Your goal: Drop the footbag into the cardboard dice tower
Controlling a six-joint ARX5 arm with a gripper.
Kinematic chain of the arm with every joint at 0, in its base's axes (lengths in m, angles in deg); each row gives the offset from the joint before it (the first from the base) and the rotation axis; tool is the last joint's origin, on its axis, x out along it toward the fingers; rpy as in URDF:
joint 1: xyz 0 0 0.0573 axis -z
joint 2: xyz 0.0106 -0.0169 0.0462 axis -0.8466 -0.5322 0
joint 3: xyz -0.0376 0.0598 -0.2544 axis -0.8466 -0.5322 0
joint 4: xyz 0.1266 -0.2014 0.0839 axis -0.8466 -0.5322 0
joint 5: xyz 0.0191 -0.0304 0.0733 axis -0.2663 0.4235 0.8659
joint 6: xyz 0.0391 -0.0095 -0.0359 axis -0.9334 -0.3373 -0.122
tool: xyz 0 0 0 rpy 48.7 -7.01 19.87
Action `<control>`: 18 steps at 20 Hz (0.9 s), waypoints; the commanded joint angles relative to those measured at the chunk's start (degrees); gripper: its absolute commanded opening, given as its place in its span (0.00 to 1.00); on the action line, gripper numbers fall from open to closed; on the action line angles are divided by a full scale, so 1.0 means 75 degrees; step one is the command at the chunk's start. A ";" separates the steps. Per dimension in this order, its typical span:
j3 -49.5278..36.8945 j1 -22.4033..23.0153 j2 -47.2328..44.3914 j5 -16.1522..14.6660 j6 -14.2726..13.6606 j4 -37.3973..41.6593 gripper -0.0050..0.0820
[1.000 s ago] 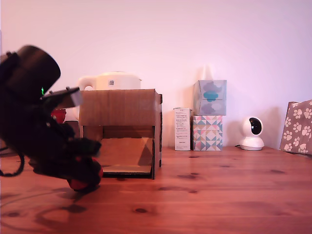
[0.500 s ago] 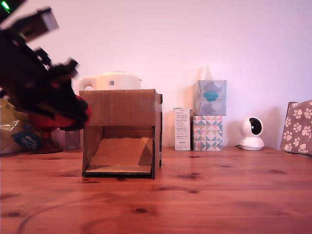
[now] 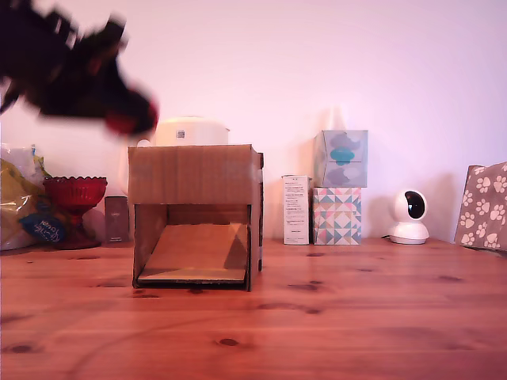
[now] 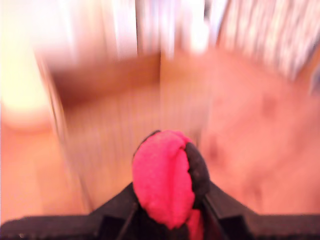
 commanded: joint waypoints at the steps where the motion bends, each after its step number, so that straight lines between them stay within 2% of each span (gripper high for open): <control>1: -0.0023 0.0020 -0.0163 -0.0023 -0.0187 0.0906 0.18; 4: 0.0166 0.0017 -0.0460 0.0070 -0.0265 0.1830 0.18; 7: 0.0968 0.0017 -0.1052 0.0085 -0.0417 0.1600 0.18; 10: 0.2323 0.0015 -0.1894 0.0082 -0.0414 0.0347 0.18; 15: 0.4841 -0.0085 -0.3442 0.0052 -0.0411 -0.2757 0.18; 18: 0.5829 -0.0163 -0.4121 0.0055 -0.0411 -0.3902 0.18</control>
